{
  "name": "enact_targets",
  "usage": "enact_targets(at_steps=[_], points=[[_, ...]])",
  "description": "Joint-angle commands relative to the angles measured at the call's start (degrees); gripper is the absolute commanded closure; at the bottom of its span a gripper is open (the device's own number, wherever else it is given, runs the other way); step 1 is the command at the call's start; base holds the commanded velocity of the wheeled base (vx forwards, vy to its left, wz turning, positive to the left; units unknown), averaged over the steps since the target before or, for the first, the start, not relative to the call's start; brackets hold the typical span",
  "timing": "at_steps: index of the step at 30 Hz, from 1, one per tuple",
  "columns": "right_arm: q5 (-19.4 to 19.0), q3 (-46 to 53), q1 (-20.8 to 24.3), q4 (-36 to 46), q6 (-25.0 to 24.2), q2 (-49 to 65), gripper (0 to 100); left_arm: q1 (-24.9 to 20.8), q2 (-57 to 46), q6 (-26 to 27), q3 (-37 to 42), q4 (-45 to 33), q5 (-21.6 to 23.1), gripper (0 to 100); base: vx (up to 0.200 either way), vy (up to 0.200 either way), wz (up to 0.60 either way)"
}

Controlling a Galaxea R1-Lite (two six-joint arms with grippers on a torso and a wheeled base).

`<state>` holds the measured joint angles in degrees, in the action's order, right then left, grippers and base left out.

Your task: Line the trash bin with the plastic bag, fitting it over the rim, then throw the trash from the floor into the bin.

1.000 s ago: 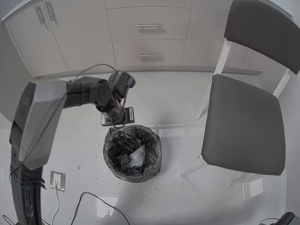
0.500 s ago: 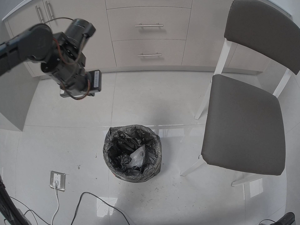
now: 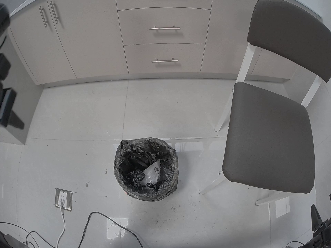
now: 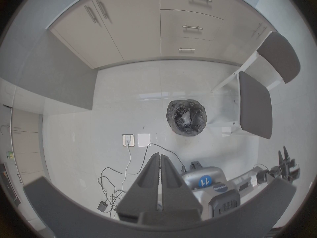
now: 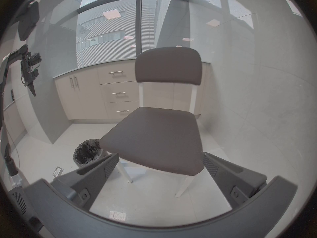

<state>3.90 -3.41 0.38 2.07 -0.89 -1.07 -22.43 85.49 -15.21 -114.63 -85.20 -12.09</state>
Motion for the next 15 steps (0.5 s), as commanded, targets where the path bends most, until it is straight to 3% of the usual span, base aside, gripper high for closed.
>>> enact_targets(at_steps=[1,7,12,14,15], points=[[-4.4,1.3,0.0,0.1,-0.1,1.1,0,1.2,-13.0,0.4,0.0,-4.8,-0.6,100,0.0,0.0,0.0],[-6.7,1.2,0.0,0.4,0.8,1.1,0,5.5,-34.9,1.0,0.0,-3.6,0.5,100,0.0,0.0,0.0],[-6.3,1.8,-0.1,-0.1,3.4,1.1,0,10.7,-46.5,1.2,0.0,0.8,3.1,100,0.0,0.0,0.0],[-6.2,2.0,0.0,-0.8,3.4,1.1,0,13.1,-55.2,1.2,9.5,4.5,5.1,100,0.0,0.0,0.0],[-6.2,2.0,0.0,-0.8,3.4,1.1,0,13.2,-55.6,1.2,10.2,4.7,5.3,100,0.0,0.0,0.0]])
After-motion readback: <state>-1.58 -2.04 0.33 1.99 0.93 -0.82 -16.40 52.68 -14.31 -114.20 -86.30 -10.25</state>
